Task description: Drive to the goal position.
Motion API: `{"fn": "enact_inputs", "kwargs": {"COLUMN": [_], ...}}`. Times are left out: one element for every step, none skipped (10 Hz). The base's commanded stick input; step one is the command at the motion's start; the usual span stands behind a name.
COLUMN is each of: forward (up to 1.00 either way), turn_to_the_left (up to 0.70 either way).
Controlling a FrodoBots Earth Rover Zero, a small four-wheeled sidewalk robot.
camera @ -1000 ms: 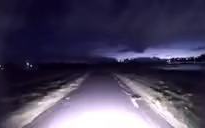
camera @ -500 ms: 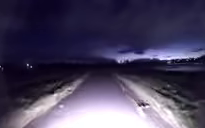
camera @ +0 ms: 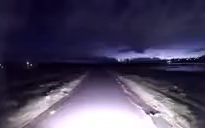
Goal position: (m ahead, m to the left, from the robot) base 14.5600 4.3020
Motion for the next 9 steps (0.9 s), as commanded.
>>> {"fn": "enact_inputs", "kwargs": {"forward": [0.70,0.70,0.70,0.70,0.70,0.70,0.70,0.70,0.70], "turn_to_the_left": [0.00,0.00,0.00,0.00,0.00,0.00,0.00,0.00,0.00]}}
